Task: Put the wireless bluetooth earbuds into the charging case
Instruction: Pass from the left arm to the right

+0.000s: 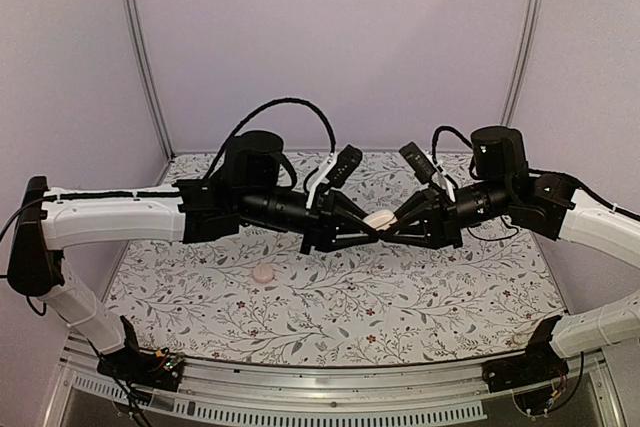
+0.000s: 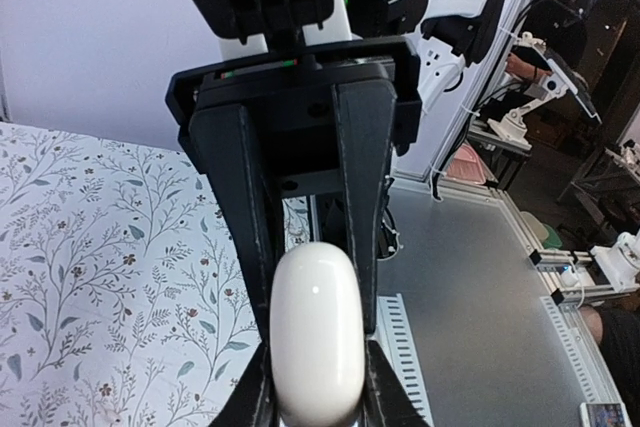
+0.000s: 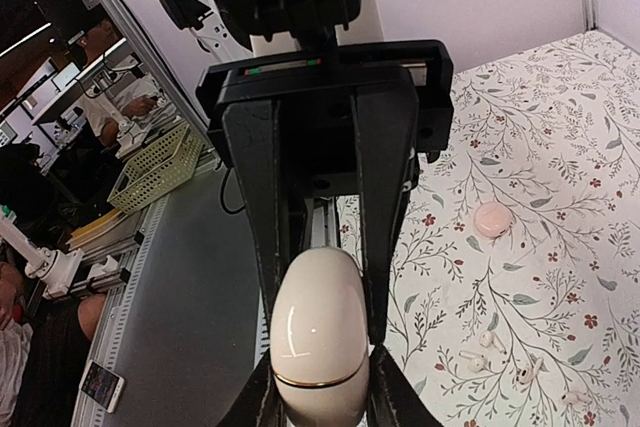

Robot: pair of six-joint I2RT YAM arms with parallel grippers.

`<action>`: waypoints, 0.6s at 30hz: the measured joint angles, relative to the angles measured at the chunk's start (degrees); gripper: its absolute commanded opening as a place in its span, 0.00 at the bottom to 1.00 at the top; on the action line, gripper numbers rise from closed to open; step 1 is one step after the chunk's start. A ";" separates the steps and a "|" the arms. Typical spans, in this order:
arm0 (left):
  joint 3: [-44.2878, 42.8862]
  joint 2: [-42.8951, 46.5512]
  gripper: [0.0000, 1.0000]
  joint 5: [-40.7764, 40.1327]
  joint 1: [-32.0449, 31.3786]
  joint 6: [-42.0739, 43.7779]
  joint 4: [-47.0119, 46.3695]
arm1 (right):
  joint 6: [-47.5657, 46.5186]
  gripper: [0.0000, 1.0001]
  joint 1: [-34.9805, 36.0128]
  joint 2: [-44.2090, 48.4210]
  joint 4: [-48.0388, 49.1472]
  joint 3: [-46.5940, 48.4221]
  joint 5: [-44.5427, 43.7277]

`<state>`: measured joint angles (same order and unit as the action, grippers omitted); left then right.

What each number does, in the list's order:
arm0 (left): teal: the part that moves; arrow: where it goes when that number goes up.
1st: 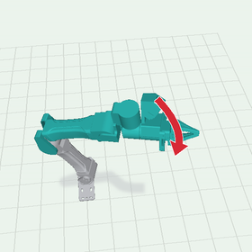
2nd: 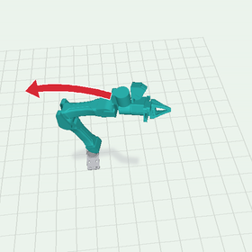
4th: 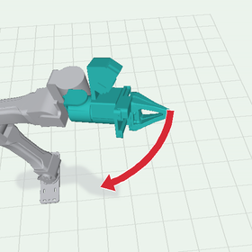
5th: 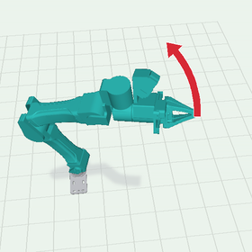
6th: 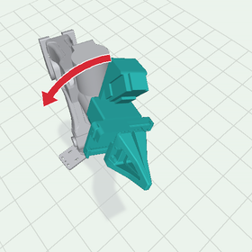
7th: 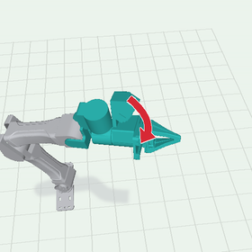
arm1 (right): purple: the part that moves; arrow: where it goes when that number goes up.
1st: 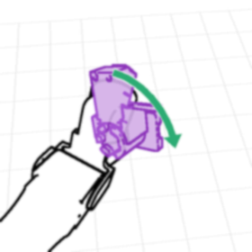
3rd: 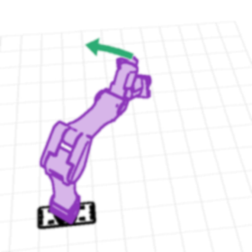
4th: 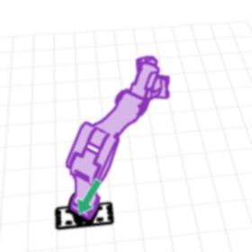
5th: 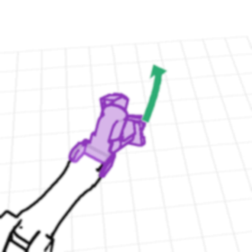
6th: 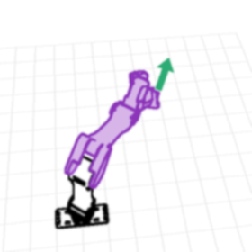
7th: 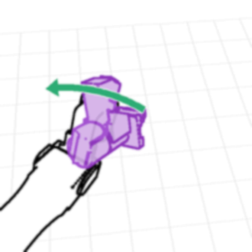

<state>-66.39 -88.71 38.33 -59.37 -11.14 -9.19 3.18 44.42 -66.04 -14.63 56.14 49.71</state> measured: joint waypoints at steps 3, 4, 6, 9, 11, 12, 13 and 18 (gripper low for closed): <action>0.00 0.02 0.48 0.02 0.02 0.31 0.09 | 0.07 0.25 -0.07 0.09 -0.24 -0.09 -0.07; 0.00 0.04 0.50 0.04 -0.09 0.57 0.07 | 0.07 0.25 -0.07 0.09 -0.26 -0.09 -0.07; 0.00 0.15 0.51 -0.15 -0.13 0.94 0.33 | 0.04 0.24 -0.07 0.09 -0.24 -0.09 -0.07; 0.00 0.70 0.50 -0.50 -0.09 1.09 0.57 | 0.00 0.23 -0.07 0.09 -0.24 -0.09 -0.09; 0.00 1.38 0.51 -0.72 -0.09 1.09 0.52 | 0.00 0.23 -0.07 0.09 -0.22 -0.13 -0.09; 0.00 1.77 0.51 -0.85 -0.09 1.11 0.55 | -0.02 0.23 -0.07 0.09 -0.22 -0.13 -0.11; 0.00 2.01 0.51 -0.90 -0.07 1.14 0.55 | -0.02 0.22 -0.07 0.09 -0.20 -0.13 -0.11; 0.02 3.21 0.51 -1.75 0.39 1.05 0.50 | -0.07 0.21 -0.07 0.09 -0.22 -0.13 -0.11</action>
<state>-66.37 -85.49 36.58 -58.98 -10.09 -8.69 3.11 44.36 -65.95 -14.85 56.01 49.60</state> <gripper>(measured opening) 0.515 0.232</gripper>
